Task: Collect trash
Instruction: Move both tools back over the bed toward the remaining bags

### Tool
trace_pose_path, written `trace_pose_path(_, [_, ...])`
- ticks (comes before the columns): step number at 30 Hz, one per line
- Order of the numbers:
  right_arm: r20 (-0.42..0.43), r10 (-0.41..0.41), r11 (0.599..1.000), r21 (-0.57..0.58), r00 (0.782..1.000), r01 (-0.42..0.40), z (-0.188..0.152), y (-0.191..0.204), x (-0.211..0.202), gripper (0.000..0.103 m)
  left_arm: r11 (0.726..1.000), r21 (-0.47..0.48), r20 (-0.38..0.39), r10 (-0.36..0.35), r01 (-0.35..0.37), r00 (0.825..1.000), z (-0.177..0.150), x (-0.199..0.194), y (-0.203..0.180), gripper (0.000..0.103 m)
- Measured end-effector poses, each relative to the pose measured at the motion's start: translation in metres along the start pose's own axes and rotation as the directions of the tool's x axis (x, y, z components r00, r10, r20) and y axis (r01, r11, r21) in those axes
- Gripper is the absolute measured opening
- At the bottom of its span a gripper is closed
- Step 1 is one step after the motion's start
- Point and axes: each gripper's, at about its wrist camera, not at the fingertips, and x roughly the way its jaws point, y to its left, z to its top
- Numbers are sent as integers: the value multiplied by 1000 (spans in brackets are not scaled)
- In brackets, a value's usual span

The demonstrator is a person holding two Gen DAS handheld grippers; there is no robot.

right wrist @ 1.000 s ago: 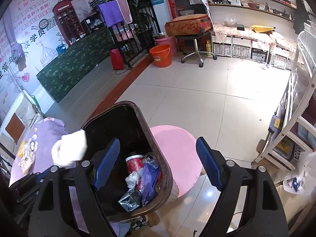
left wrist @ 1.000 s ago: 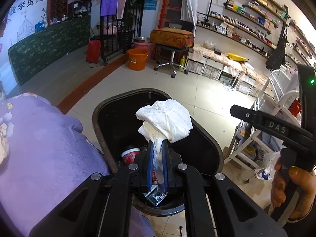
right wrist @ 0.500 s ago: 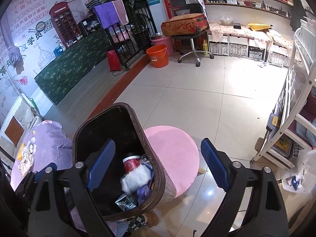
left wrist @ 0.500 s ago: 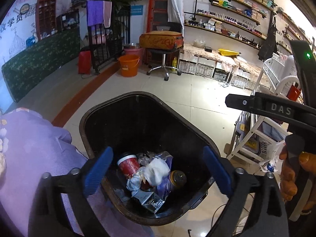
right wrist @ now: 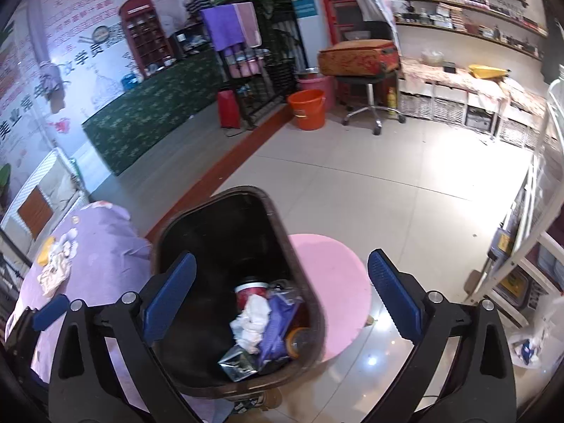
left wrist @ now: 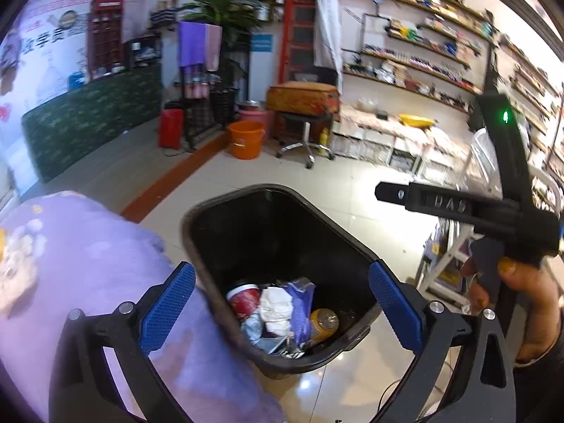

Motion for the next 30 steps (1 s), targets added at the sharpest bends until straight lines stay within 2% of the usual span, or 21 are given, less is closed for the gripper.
trace_pose_path(5, [-19, 52, 996, -78, 998, -53, -7, 34, 3, 97, 996, -78, 7, 49, -49, 999, -5, -19, 30, 97])
trace_pose_path(11, [-61, 139, 975, -166, 988, -147, -17, 80, 9, 97, 973, -177, -15, 150, -150, 989, -19, -40, 68, 97])
trace_pose_path(21, [-160, 249, 923, -259, 955, -285, -35, 151, 20, 97, 897, -331, -45, 295, -292, 955, -45, -80, 129, 97])
trace_pose_path(25, [-201, 282, 893, -301, 938, -333, -42, 180, 23, 97, 862, -361, -62, 359, -356, 931, -58, -98, 150, 97])
trace_pose_path(27, [-219, 303, 876, -319, 927, -362, -44, 194, 24, 97, 843, -376, -75, 387, -385, 919, -63, -107, 160, 97])
trace_pose_path(30, [-260, 348, 848, -324, 901, -420, -48, 216, 28, 97, 821, -402, -89, 405, -405, 910, -70, -117, 175, 97])
